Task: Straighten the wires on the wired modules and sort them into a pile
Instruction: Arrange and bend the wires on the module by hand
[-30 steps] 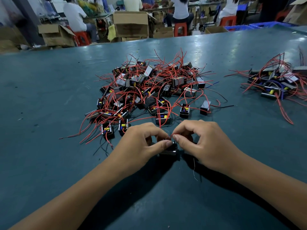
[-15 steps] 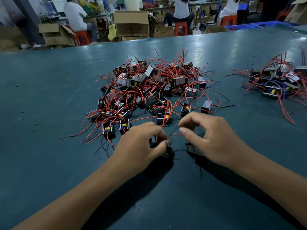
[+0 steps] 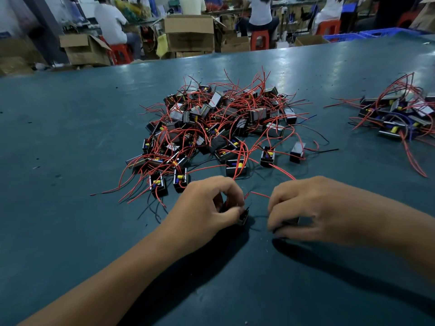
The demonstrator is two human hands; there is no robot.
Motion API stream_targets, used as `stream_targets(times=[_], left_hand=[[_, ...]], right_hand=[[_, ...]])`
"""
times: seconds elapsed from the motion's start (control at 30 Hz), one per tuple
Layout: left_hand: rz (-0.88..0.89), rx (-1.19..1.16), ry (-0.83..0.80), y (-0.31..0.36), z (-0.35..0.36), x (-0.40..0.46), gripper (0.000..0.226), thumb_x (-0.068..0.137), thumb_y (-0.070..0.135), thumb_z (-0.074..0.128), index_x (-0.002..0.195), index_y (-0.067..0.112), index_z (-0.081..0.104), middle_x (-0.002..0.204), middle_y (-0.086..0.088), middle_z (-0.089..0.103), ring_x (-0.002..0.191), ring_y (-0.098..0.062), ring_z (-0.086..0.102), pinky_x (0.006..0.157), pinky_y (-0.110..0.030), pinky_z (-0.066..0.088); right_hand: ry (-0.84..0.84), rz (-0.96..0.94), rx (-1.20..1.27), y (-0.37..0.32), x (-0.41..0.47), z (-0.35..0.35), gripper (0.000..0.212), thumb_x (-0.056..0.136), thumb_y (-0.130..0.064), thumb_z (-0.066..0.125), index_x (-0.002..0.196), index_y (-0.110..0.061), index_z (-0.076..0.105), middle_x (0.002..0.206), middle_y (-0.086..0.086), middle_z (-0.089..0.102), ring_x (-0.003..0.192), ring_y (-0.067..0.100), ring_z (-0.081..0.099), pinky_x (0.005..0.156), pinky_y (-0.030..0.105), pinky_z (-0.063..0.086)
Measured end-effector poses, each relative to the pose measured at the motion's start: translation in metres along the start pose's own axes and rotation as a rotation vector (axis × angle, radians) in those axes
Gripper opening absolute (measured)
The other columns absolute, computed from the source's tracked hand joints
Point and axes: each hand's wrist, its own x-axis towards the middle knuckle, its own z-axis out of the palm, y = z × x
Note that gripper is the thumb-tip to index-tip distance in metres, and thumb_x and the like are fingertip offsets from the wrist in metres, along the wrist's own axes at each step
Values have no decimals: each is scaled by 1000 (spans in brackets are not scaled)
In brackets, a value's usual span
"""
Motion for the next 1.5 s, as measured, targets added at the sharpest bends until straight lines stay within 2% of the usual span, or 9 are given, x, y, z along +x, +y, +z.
stream_targets(times=[0.07, 0.17, 0.3, 0.4, 0.5, 0.73, 1.0, 1.23, 1.5], left_hand=[[-57, -101, -33, -1, 0, 0, 17, 83, 12, 78, 80, 26, 70, 71, 15, 64, 55, -1, 49, 56, -13, 38], [-124, -197, -25, -2, 2, -1, 14, 84, 10, 76, 79, 23, 74, 62, -2, 67, 50, -6, 48, 49, -21, 36], [-124, -233, -38, 0, 4, -4, 9, 84, 16, 74, 81, 24, 77, 63, 8, 68, 49, -1, 48, 48, -14, 36], [-72, -118, -25, 0, 7, -6, 9, 80, 38, 78, 83, 30, 77, 75, 15, 68, 61, -3, 57, 59, -25, 46], [-31, -64, -10, 2, 11, -6, 12, 81, 41, 77, 86, 31, 76, 82, 16, 68, 76, -10, 64, 72, -39, 52], [5, -47, 63, -1, 16, -5, 17, 83, 45, 70, 88, 31, 77, 82, 16, 69, 77, -5, 64, 71, -40, 52], [4, -68, 161, -4, 23, -4, 15, 83, 44, 71, 96, 37, 73, 81, 19, 69, 74, -4, 64, 66, -37, 53], [21, -65, 195, -7, 28, -4, 17, 83, 43, 71, 98, 38, 74, 80, 16, 69, 73, -10, 64, 65, -43, 52], [37, -48, 226, -6, 30, -4, 17, 84, 39, 71, 101, 39, 72, 79, 16, 67, 73, -9, 62, 64, -42, 51]], right_hand=[[36, 11, 4, -2, 4, 3, 5, 89, -26, 72, 93, -24, 74, 89, -12, 64, 77, -1, 58, 72, 11, 43], [199, 116, 75, -6, 6, 10, 4, 90, -26, 70, 91, -24, 73, 79, -16, 66, 70, -1, 59, 67, 10, 43], [394, 360, 379, -8, 4, 21, 11, 92, -23, 69, 83, -29, 64, 61, -4, 66, 51, 14, 62, 51, 32, 54], [460, 446, 475, -11, 6, 27, 12, 91, -22, 69, 84, -29, 61, 64, -1, 69, 50, 19, 65, 46, 33, 55], [507, 489, 478, -13, 9, 30, 12, 91, -23, 70, 83, -27, 61, 65, -4, 70, 48, 12, 65, 44, 24, 51], [532, 493, 386, -16, 9, 31, 8, 88, -30, 69, 81, -28, 67, 55, -6, 63, 44, 12, 56, 42, 20, 43], [568, 506, 344, -18, 11, 34, 15, 86, -23, 73, 73, -28, 69, 52, -13, 56, 45, 3, 45, 47, 10, 32], [566, 491, 315, -19, 15, 37, 14, 86, -20, 73, 75, -27, 72, 56, -15, 60, 49, 2, 50, 50, 9, 33], [567, 468, 319, -18, 16, 40, 11, 86, -21, 74, 78, -28, 74, 60, -15, 63, 51, 2, 51, 51, 9, 34]])
